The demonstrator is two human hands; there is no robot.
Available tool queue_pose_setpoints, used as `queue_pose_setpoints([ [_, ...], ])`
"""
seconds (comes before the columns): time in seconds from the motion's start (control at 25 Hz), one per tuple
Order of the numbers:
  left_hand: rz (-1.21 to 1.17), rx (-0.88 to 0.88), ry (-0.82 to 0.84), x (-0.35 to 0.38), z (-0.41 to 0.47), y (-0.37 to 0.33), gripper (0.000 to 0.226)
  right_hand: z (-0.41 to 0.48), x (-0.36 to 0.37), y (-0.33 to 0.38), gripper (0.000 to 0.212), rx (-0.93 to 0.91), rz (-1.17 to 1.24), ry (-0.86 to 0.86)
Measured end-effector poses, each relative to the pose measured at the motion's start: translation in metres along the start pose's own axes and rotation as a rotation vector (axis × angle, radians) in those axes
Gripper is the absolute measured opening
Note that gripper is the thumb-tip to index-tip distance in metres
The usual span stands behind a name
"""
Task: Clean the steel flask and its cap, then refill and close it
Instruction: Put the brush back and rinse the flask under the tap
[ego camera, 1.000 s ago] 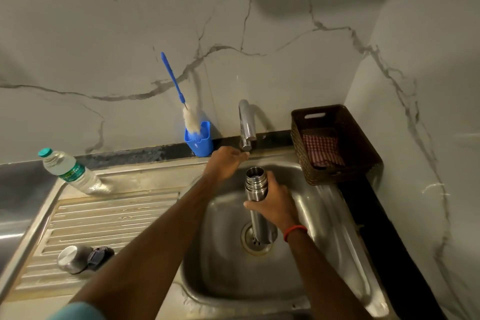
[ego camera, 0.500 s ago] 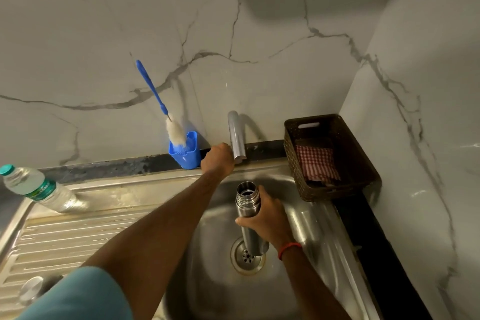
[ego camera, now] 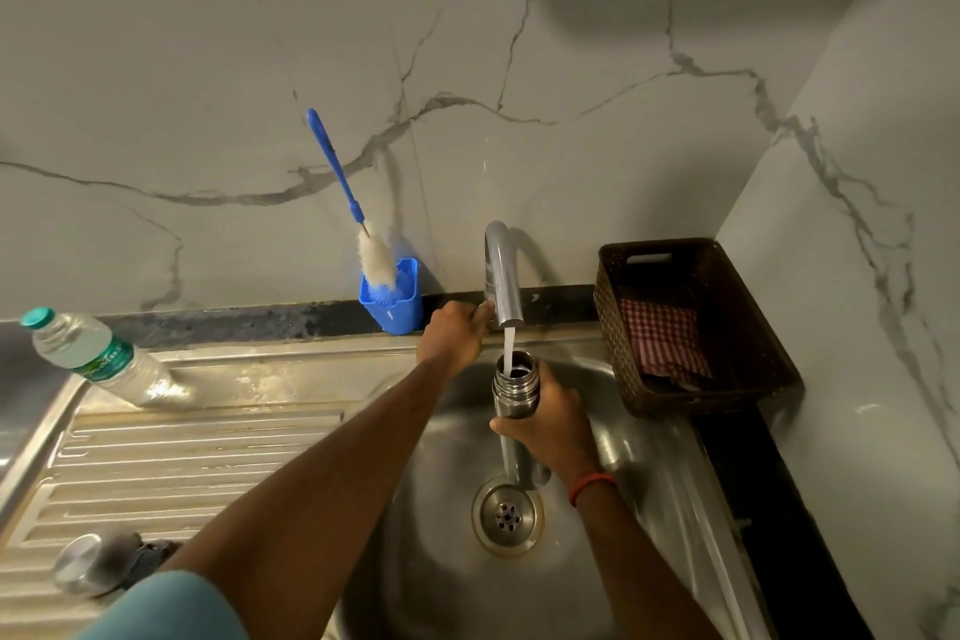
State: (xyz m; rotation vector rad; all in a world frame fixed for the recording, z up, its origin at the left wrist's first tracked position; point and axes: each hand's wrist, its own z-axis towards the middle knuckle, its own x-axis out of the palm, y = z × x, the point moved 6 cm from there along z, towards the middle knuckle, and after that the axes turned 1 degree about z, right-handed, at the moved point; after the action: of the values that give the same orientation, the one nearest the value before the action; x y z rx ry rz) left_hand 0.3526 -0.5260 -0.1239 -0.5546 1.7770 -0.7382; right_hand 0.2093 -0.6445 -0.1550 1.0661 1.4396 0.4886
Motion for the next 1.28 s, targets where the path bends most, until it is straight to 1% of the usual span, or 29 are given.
queue_pose_setpoints([
  [0.28, -0.247, -0.051, 0.107, 0.000, -0.011, 0.016, 0.039, 0.000, 0.006, 0.005, 0.087, -0.078, -0.091, 0.098],
  [0.4, -0.257, -0.079, 0.122, 0.003, -0.031, 0.037, 0.033, -0.003, 0.005, 0.003, 0.084, -0.025, -0.044, 0.005],
  [0.48, -0.284, -0.099, 0.139, 0.007, -0.048, 0.051, 0.033, -0.005, 0.012, 0.004, 0.088, -0.045, -0.070, 0.038],
  [0.6, -0.320, -0.140, 0.142, 0.015, -0.062, 0.072, 0.034, -0.008, 0.010, 0.002, 0.088, -0.013, -0.074, -0.004],
  [0.68, -0.325, -0.164, 0.139, 0.019, -0.066, 0.081, 0.033, -0.011, 0.016, 0.002, 0.086, -0.045, -0.141, 0.052],
  [0.72, -0.336, -0.177, 0.144, 0.021, -0.066, 0.083, 0.033, -0.012, 0.017, 0.002, 0.087, -0.040, -0.153, 0.044],
  [0.8, -0.371, -0.185, 0.146, 0.024, -0.067, 0.084, 0.035, -0.013, 0.010, 0.001, 0.089, 0.016, -0.102, -0.026],
  [0.92, -0.375, -0.171, 0.140, 0.026, -0.070, 0.081, 0.032, -0.010, 0.012, -0.001, 0.092, -0.013, -0.110, 0.053],
  [1.0, -0.384, -0.176, 0.140, 0.030, -0.073, 0.085, 0.032, -0.007, 0.008, 0.000, 0.090, 0.017, -0.081, 0.019],
  [1.12, -0.388, -0.166, 0.154, 0.032, -0.076, 0.085, 0.031, -0.007, 0.017, 0.001, 0.091, -0.035, -0.133, 0.091],
  [1.2, -0.398, -0.152, 0.151, 0.034, -0.077, 0.087, 0.034, -0.009, 0.013, 0.001, 0.085, 0.003, -0.078, 0.028],
  [1.24, -0.411, -0.154, 0.143, 0.033, -0.079, 0.087, 0.034, -0.009, 0.013, 0.002, 0.084, -0.001, -0.061, 0.028],
  [1.28, -0.423, -0.165, 0.138, 0.033, -0.080, 0.088, 0.034, -0.009, 0.016, 0.003, 0.085, -0.022, -0.082, 0.063],
])
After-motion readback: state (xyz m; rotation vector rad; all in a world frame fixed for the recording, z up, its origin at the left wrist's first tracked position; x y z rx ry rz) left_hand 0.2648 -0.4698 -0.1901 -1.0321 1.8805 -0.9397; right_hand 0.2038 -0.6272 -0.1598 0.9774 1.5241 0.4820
